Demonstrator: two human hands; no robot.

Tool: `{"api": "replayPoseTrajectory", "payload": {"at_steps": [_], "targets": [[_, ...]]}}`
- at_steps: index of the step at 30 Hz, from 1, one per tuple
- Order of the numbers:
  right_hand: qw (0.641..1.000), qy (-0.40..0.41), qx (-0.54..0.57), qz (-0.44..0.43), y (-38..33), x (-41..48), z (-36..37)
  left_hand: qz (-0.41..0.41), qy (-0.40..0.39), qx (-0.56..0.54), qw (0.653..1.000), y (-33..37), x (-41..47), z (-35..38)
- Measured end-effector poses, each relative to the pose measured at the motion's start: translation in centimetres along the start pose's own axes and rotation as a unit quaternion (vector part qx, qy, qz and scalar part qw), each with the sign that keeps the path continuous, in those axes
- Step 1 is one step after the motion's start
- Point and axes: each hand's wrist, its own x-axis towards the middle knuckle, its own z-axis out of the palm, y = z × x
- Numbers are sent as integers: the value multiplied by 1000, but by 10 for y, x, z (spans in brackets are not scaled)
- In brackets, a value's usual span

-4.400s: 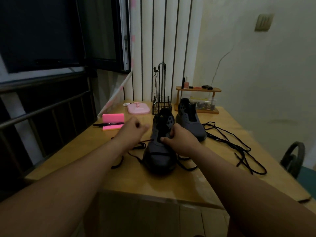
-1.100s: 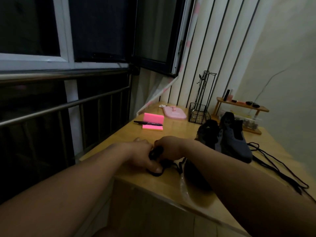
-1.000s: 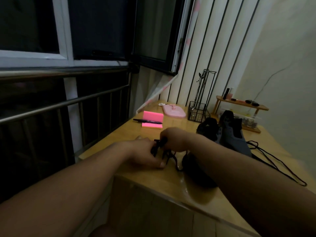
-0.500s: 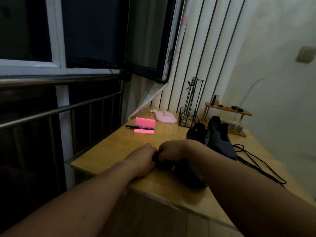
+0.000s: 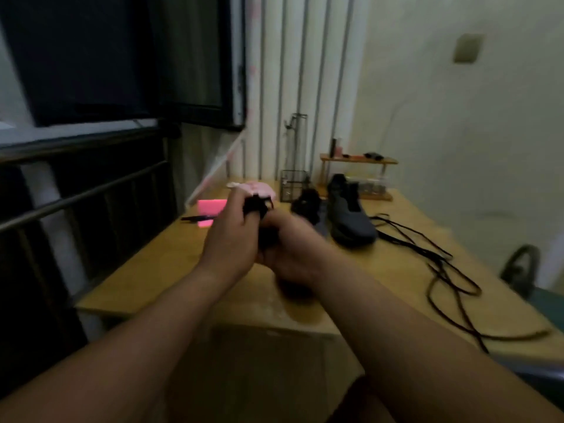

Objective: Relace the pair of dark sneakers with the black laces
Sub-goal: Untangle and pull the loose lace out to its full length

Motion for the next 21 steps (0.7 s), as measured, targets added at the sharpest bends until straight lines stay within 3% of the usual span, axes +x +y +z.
{"api": "replayPoseTrajectory", "payload": {"at_steps": [3, 5, 7, 9, 11, 16, 21], "targets": [[995, 4, 79, -57, -48, -64, -41, 129, -69, 59, 988, 50, 10, 53], [988, 96, 60, -102, -73, -105, -77, 174, -147, 74, 971, 85, 3, 107], [968, 208, 54, -129, -87, -150, -114, 181, -251, 3, 951, 122, -18, 158], [939, 306, 60, -143, -89, -204, -156, 173, -376, -80, 907, 153, -45, 198], [902, 402, 41, -149, -82, -264, -194, 198, -447, -95, 867, 175, -72, 228], [768, 624, -90, -111, -31, -388, -271, 220, -427, -115, 869, 200, -119, 291], [710, 668, -224, 12, 48, -442, -335, 248, -473, -116, 837, 210, -155, 329]]}}
